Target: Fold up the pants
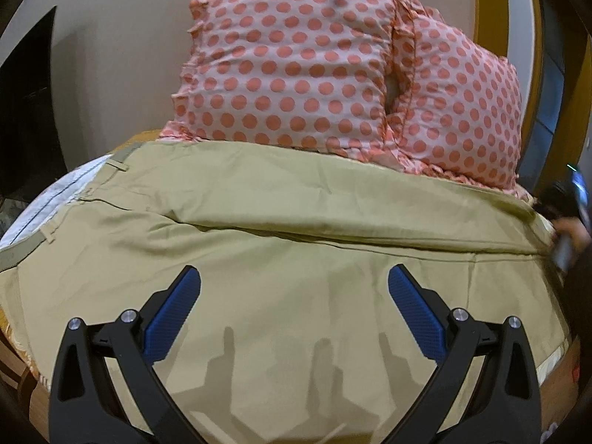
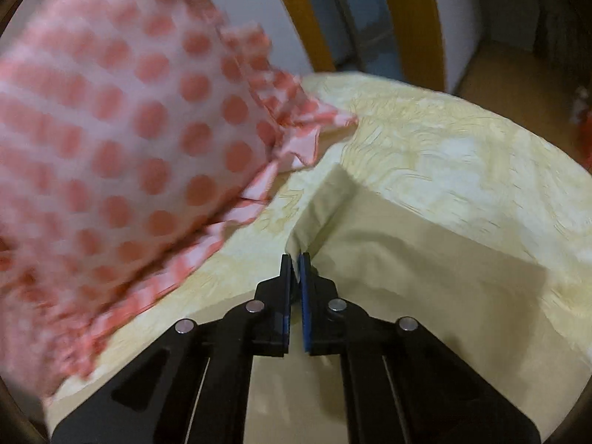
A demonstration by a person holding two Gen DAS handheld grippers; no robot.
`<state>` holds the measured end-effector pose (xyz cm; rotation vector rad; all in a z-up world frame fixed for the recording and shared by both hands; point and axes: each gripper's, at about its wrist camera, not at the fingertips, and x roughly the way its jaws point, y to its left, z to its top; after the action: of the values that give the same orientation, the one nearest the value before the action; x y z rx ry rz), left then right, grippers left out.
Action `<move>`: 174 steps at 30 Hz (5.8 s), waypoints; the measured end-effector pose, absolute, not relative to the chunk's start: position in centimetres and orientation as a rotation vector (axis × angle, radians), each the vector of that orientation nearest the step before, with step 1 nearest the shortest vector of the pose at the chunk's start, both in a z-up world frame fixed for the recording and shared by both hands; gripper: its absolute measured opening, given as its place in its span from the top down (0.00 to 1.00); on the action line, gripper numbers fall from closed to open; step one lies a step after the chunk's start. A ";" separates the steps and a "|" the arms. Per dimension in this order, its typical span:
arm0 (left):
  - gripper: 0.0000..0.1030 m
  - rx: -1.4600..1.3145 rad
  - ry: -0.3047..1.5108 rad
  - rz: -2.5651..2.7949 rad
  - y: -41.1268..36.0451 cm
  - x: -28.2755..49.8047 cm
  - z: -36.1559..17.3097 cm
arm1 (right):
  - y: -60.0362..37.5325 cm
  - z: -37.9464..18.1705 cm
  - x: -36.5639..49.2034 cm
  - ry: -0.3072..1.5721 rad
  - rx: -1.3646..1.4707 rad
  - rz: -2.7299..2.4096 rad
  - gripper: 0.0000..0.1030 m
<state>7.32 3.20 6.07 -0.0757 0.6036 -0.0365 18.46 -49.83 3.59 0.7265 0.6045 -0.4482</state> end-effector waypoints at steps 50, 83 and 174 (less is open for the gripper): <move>0.99 -0.568 0.778 -0.064 14.0 19.4 7.8 | -52.1 0.4 -4.4 0.350 1.077 -0.235 0.98; 0.31 -0.319 0.569 0.083 11.4 -4.5 4.6 | -54.2 2.1 7.7 0.772 0.360 -0.294 0.61; 0.93 -0.783 0.634 0.193 26.4 -1.3 1.2 | -13.0 1.9 5.2 0.714 0.067 0.597 0.26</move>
<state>-1.27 26.42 1.16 -0.7825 0.6338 0.1926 5.17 -13.04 1.95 0.0670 0.7138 0.5966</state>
